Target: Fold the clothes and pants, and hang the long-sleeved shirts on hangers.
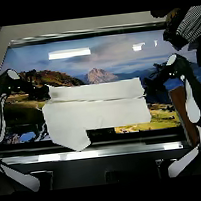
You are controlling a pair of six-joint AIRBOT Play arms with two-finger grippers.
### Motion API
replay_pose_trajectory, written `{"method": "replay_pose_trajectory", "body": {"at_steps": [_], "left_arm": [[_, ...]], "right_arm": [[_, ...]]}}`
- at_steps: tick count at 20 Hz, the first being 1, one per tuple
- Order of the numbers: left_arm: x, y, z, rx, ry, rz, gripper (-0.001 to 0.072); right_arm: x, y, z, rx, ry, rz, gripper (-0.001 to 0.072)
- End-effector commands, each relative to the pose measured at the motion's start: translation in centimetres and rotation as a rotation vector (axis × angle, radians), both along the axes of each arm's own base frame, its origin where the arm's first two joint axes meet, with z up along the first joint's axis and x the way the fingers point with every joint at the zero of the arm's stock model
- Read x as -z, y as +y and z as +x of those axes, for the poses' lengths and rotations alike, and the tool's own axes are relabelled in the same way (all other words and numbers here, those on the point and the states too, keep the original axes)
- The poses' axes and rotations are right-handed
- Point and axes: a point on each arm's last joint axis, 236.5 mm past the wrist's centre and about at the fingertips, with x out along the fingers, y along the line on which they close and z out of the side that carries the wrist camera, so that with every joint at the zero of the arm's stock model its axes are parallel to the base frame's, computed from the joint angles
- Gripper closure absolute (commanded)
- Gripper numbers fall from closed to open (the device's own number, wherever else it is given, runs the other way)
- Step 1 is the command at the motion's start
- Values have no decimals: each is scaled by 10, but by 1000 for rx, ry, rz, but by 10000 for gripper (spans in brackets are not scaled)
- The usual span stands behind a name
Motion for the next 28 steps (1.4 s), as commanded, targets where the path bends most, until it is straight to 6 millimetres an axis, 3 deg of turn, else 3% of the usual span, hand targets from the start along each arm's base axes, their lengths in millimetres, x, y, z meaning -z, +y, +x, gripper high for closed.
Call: {"method": "replay_pose_trajectory", "body": {"at_steps": [1, 3, 4, 6, 9, 11, 13, 16, 18, 21, 24, 28], "left_arm": [[0, -3, 4, 6, -15, 0, 544], [-13, 3, 11, -3, -49, 6, 233], [-28, 11, 17, -15, -80, 10, 186], [-60, 32, 18, -51, -130, 17, 179], [-86, 54, -11, -140, -123, -45, 179], [-76, 66, -53, -209, -59, -64, 180], [-55, 70, -103, -285, 3, -76, 180], [-24, 52, -174, -333, 81, -93, 180], [-10, 31, -205, -342, 105, -129, 180], [7, 2, -232, -391, 152, -214, 180], [13, -24, -240, -380, 158, -317, 180], [23, -39, -253, -356, 188, -326, 180]], "right_arm": [[1, 18, 4, -50, -28, -3, 530], [-8, 20, 0, -66, -28, -7, 218], [-19, 13, -2, -67, -39, -17, 160], [-50, -11, -6, -71, -94, -31, 160], [-96, -60, -20, -7, -190, -53, 160], [-106, -80, -42, 70, -230, -31, 160], [-103, -81, -69, 155, -243, 23, 160], [-88, -66, -107, 205, -236, 45, 168], [-84, -51, -121, 224, -244, 78, 169], [-85, -39, -134, 236, -257, 103, 170], [-96, -31, -132, 244, -292, 132, 178], [-104, -23, -129, 252, -305, 174, 179]]}}
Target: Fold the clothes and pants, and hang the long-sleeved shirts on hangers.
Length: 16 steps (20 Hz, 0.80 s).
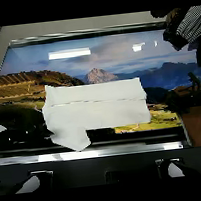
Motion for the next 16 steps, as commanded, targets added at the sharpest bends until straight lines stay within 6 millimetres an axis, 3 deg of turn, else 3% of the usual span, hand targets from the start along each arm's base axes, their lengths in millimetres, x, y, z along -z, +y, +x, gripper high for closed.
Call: {"method": "replay_pose_trajectory", "body": {"at_steps": [1, 6, 9, 12, 13, 14, 16], "left_arm": [[8, -16, -9, 10, 4, -28, 181], [11, -19, -6, 24, -13, -11, 181], [11, -27, -7, 61, -17, -7, 204], [10, -34, -12, 95, -10, -14, 568], [9, -36, -14, 102, -3, -22, 639], [8, -37, -17, 117, 0, -32, 687], [5, -40, -22, 149, 1, -48, 687]], "right_arm": [[-7, 9, 1, 6, -20, 40, 181], [-15, 13, -1, -2, -33, 52, 247], [-21, 13, -1, 1, -58, 40, 247], [-24, 15, -4, -8, -60, 41, 247], [-25, 17, -7, -16, -51, 47, 247], [-25, 20, -11, -22, -34, 58, 245], [-25, 24, -19, -41, -4, 77, 243]]}}
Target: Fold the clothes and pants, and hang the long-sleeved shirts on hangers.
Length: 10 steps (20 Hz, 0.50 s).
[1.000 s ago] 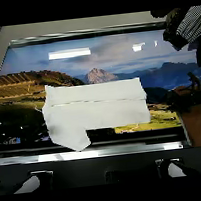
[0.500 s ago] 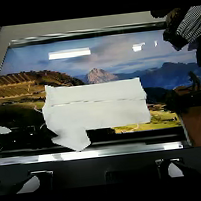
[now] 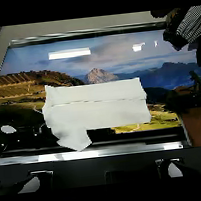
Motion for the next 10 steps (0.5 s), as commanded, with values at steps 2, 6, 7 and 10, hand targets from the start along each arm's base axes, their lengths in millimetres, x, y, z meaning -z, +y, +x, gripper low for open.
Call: {"method": "replay_pose_trajectory", "body": {"at_steps": [2, 6, 7, 10], "left_arm": [[-5, -6, -9, 52, 6, -27, 687], [-5, -5, -6, 51, -2, -23, 687], [-5, -5, -6, 56, -8, -22, 686], [-5, -5, -5, 57, -11, -21, 687]], "right_arm": [[2, -1, -6, -1, 28, -5, 239], [42, -24, -1, 1, 109, -71, 160], [55, -23, -1, -9, 145, -51, 159], [81, -22, 4, -27, 194, -8, 164]]}}
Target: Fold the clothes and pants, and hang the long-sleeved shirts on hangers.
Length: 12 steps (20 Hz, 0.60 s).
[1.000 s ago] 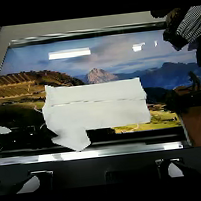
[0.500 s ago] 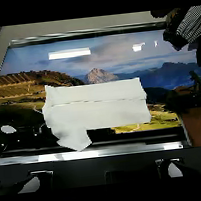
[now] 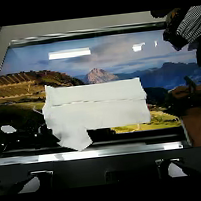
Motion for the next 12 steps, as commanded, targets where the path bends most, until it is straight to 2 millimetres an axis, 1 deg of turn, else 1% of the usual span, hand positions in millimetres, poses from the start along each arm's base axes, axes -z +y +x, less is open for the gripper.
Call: {"method": "replay_pose_trajectory", "body": {"at_steps": [1, 4, 6, 8, 11, 12], "left_arm": [[0, 0, 1, 5, -6, 1, 687], [1, 2, 3, -2, -15, 9, 687], [1, 2, 4, -4, -17, 10, 686], [1, 2, 4, -4, -16, 10, 686], [1, 2, 4, -4, -16, 10, 686], [1, 2, 4, -4, -16, 10, 686]], "right_arm": [[30, -4, 6, -7, 47, 19, 172], [34, -3, 20, 20, 11, 36, 179], [38, -2, 19, 23, 27, 45, 180], [44, 6, 13, -4, 51, 46, 181], [63, 28, -3, -55, 97, 32, 195], [68, 34, -7, -56, 110, 29, 248]]}}
